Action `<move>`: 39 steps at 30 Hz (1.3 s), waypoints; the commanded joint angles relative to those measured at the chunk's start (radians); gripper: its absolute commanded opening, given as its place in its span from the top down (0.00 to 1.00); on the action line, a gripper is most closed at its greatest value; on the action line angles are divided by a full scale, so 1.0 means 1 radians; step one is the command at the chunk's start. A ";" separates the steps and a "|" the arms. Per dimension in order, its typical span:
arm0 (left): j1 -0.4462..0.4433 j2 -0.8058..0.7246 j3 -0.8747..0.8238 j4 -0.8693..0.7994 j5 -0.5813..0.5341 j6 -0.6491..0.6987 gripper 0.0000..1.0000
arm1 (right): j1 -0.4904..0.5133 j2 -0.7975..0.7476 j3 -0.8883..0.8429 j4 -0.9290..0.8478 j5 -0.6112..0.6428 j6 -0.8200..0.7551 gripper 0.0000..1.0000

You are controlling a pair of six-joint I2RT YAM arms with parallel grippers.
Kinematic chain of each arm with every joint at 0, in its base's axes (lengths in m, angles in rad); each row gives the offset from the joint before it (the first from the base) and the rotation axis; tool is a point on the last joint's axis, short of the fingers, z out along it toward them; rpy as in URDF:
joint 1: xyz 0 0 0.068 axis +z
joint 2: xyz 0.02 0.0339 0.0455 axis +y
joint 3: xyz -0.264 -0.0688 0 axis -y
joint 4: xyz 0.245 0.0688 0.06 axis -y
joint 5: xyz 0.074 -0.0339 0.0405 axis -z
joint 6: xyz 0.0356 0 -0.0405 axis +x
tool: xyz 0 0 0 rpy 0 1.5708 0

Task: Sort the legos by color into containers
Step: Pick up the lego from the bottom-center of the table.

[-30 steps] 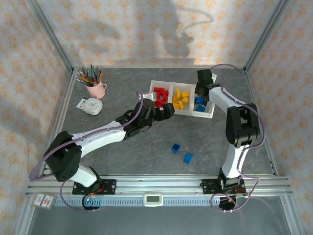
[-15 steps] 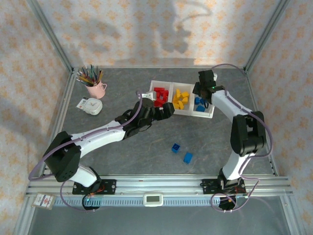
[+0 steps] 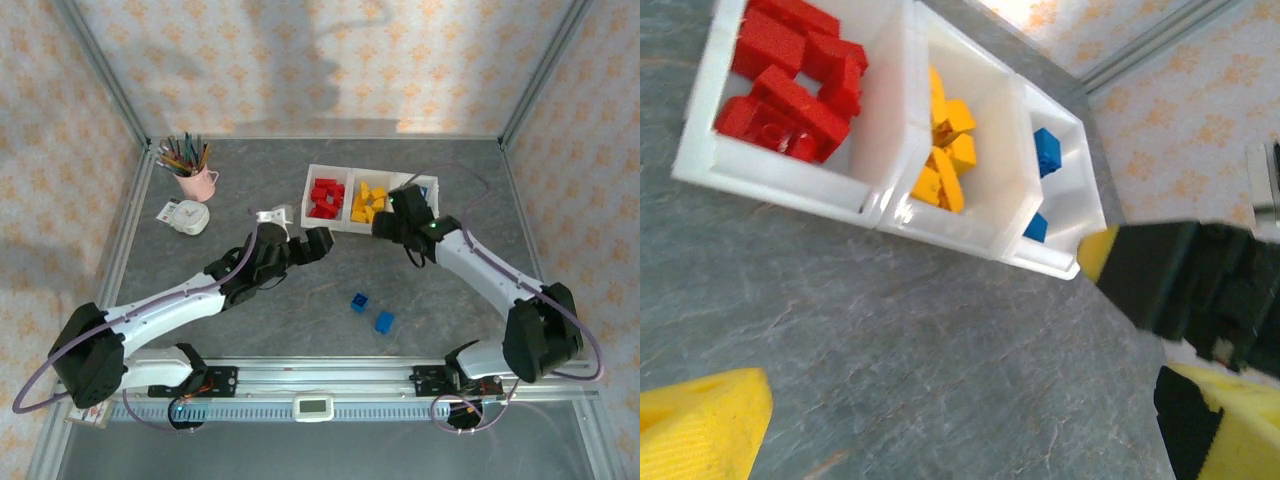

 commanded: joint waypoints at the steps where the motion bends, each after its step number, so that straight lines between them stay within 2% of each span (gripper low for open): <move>1: 0.007 -0.048 -0.045 -0.009 -0.046 -0.047 0.01 | 0.059 -0.038 -0.061 -0.077 -0.008 0.062 0.23; 8: 0.007 -0.098 -0.109 -0.006 -0.080 -0.083 0.01 | 0.199 -0.034 -0.163 -0.037 -0.096 0.143 0.20; 13: 0.007 -0.108 -0.122 -0.017 -0.087 -0.088 0.01 | 0.308 -0.009 -0.198 -0.033 -0.086 0.245 0.17; 18: 0.007 -0.109 -0.127 -0.013 -0.086 -0.092 0.01 | 0.384 0.009 -0.229 -0.004 -0.083 0.368 0.18; 25: 0.007 -0.097 -0.118 -0.016 -0.065 -0.088 0.01 | 0.447 0.045 -0.223 0.029 -0.057 0.436 0.30; 28: 0.007 -0.096 -0.120 -0.016 -0.059 -0.085 0.01 | 0.451 0.073 -0.215 0.029 -0.035 0.441 0.32; 39: 0.007 -0.105 -0.129 -0.024 -0.061 -0.086 0.01 | 0.458 0.126 -0.194 0.048 0.005 0.417 0.51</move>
